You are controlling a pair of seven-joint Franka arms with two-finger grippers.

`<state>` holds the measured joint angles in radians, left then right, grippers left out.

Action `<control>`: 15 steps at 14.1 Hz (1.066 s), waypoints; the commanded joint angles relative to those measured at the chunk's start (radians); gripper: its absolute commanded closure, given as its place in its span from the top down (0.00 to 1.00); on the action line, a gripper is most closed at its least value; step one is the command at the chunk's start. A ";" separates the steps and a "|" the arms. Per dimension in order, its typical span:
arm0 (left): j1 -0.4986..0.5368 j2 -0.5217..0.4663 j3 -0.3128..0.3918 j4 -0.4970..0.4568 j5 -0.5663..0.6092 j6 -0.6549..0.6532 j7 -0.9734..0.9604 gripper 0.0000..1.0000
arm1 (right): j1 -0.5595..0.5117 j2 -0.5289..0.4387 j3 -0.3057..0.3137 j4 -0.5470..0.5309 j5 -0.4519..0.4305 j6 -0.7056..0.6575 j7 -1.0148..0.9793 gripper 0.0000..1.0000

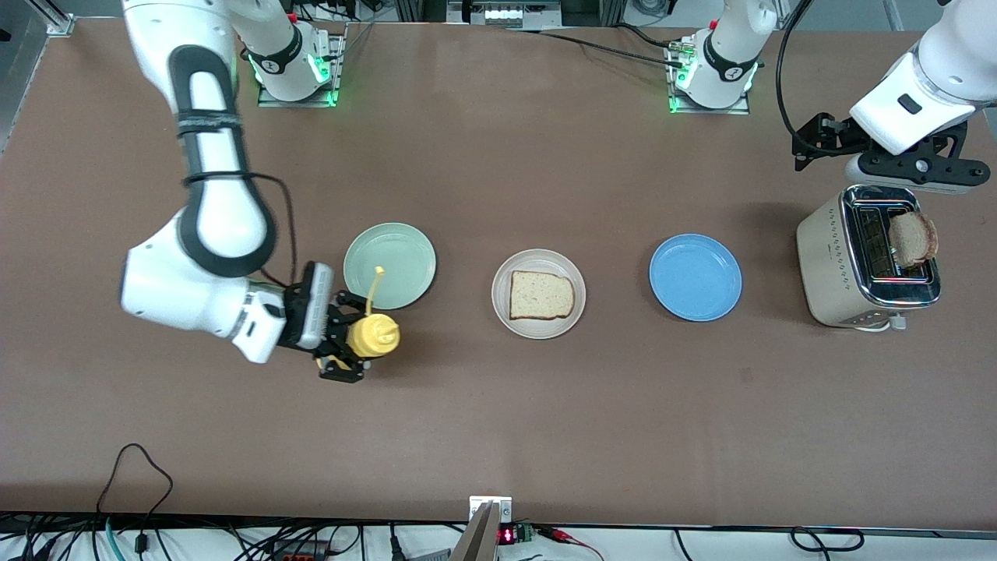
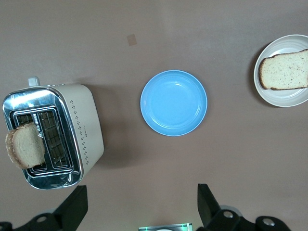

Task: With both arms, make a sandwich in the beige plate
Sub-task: 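Carry the yellow bottle back and set it down with the right gripper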

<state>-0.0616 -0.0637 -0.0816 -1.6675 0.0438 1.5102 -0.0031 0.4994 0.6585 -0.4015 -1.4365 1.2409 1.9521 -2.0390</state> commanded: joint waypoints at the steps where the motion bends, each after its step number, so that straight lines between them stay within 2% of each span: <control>1: -0.001 -0.005 0.005 0.012 -0.013 -0.019 0.003 1.00 | -0.070 -0.031 0.021 -0.047 0.093 -0.128 -0.061 0.30; 3: -0.001 -0.005 0.003 0.014 -0.015 -0.019 -0.001 1.00 | -0.114 -0.030 0.021 -0.103 0.164 -0.208 -0.125 0.30; 9: 0.000 -0.004 0.011 0.014 -0.051 -0.016 -0.005 1.00 | -0.255 -0.022 0.023 -0.298 0.268 -0.430 -0.377 0.30; 15: -0.001 -0.004 0.011 0.014 -0.051 -0.018 -0.003 1.00 | -0.361 0.052 0.024 -0.403 0.279 -0.633 -0.608 0.30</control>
<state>-0.0613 -0.0637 -0.0773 -1.6675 0.0073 1.5100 -0.0034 0.1782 0.6985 -0.3975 -1.8050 1.4916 1.3852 -2.5894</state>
